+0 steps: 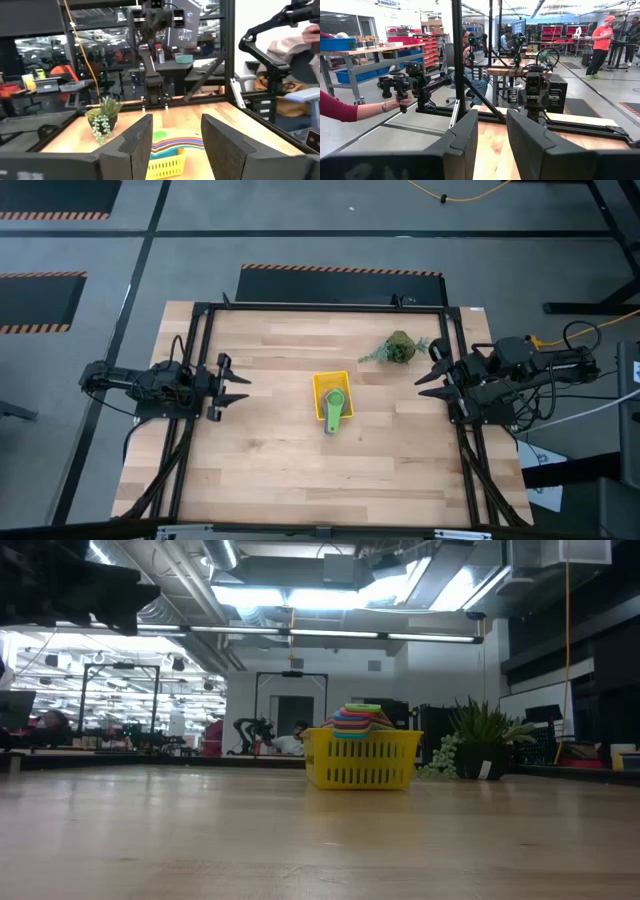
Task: Nest measuring cups in basket
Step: Return to Home Position
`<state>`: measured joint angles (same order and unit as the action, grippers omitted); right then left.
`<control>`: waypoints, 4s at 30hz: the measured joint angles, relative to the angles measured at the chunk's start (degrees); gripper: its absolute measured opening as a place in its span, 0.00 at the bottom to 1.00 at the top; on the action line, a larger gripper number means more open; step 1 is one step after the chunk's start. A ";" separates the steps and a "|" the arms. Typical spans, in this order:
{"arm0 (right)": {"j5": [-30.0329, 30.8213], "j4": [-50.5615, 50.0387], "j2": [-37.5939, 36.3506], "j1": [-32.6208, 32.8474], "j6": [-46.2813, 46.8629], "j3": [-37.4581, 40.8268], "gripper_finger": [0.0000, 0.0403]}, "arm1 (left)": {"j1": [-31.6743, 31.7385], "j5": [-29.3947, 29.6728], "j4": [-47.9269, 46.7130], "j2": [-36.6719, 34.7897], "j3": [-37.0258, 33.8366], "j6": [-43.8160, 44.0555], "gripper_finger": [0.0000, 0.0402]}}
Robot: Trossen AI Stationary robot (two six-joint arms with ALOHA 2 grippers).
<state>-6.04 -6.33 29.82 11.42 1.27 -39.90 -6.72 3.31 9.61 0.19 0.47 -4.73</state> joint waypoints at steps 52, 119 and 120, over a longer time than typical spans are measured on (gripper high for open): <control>-10.63 -14.31 -1.42 -22.25 -8.98 0.07 0.27 | 0.00 1.08 -4.14 0.00 -0.04 -0.25 0.40; -12.04 13.92 -29.62 -22.25 -0.13 39.47 0.27 | 0.00 3.08 -4.05 0.00 -0.04 -0.38 0.40; -12.04 12.73 -29.62 -22.25 -0.13 39.47 0.27 | 0.01 3.70 -4.07 0.01 -0.04 -0.38 0.40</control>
<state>-18.09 6.40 0.21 -10.83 1.15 -0.43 -6.71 7.01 5.54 0.19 0.43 -5.10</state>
